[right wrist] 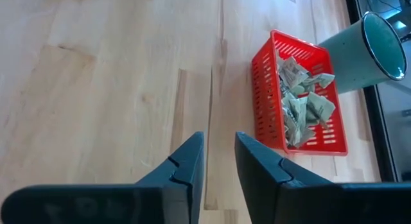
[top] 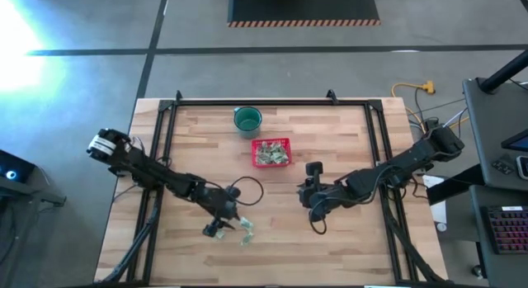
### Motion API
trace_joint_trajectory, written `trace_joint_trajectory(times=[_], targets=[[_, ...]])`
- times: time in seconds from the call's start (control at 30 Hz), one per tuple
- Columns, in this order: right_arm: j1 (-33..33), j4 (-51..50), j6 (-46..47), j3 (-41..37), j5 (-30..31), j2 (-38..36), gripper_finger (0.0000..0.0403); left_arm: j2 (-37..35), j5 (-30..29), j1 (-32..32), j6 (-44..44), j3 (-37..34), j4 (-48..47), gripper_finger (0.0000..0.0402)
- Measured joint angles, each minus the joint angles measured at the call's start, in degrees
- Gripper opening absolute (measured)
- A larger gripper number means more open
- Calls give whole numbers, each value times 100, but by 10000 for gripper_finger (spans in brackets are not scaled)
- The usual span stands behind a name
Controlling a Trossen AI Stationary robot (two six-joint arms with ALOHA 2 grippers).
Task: Pick and place items into bin
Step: Put the light green stevia packet into the red bin
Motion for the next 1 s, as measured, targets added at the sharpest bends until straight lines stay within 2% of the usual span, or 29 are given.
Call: trace_joint_trajectory(times=[0.17,0.43,0.7,0.83,1.0], targets=[[0,6,0,-22,0,0,71,273,-249,-9,36,-2,349,147],[0,36,-2,-26,2,0,72,927,-268,-9,52,63,759,147],[0,66,-1,-26,2,0,75,1081,-375,-9,295,63,992,145],[0,77,-2,-34,2,2,69,1071,-521,-6,298,61,970,122],[0,90,-2,-69,4,2,63,1069,-557,-4,299,57,926,62]])
